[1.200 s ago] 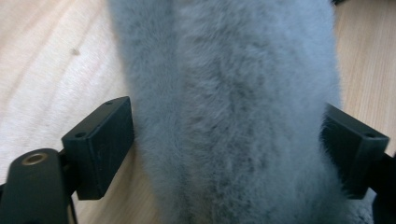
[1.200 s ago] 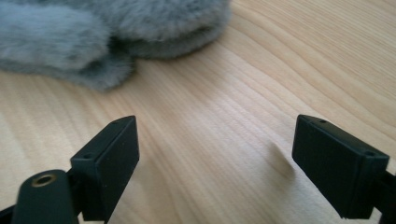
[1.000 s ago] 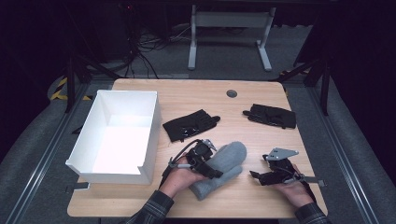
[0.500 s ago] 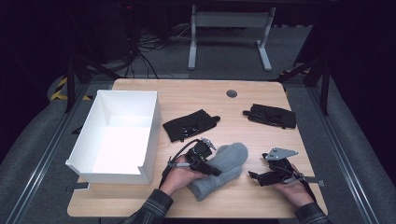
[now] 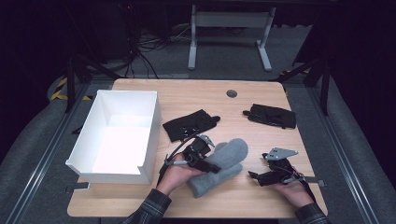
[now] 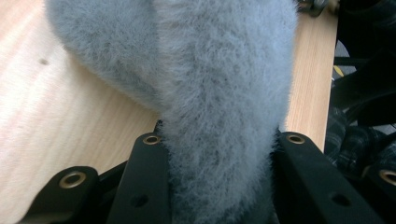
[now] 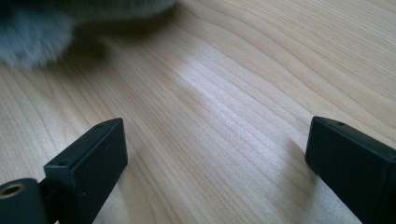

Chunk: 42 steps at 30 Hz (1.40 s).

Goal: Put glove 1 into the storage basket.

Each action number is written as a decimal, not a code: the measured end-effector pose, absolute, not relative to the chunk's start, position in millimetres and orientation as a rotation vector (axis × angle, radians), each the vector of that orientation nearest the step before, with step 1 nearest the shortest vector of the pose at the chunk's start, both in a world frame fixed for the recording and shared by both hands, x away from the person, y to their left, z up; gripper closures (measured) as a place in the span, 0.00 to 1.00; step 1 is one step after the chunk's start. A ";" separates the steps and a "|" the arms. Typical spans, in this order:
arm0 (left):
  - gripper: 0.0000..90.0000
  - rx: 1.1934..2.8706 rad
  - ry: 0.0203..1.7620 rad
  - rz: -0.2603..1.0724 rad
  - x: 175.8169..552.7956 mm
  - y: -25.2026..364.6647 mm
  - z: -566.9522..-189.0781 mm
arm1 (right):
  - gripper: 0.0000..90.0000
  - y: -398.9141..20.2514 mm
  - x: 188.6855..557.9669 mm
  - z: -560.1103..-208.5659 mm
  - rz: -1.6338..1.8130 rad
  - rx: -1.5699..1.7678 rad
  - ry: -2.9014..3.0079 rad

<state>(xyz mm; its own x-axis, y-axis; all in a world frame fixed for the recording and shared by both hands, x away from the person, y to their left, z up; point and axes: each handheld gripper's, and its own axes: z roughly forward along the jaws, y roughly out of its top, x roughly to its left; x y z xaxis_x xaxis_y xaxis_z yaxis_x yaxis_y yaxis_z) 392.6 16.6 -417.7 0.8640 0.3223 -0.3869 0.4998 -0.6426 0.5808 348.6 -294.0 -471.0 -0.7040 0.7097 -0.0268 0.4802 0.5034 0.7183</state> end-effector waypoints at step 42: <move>0.76 2.184 0.795 -0.019 403.4 104.9 -284.3 | 0.06 -293.6 348.7 -471.1 1.007 0.998 2.428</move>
<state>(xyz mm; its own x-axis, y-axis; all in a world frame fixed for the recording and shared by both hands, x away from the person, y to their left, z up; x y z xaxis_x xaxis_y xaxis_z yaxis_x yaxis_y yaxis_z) 403.4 104.9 -284.3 0.8027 0.5356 -0.2622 0.5473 -0.4872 0.6805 348.7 -293.6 -471.1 -0.7010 0.7125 -0.0318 0.4808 0.5051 0.7167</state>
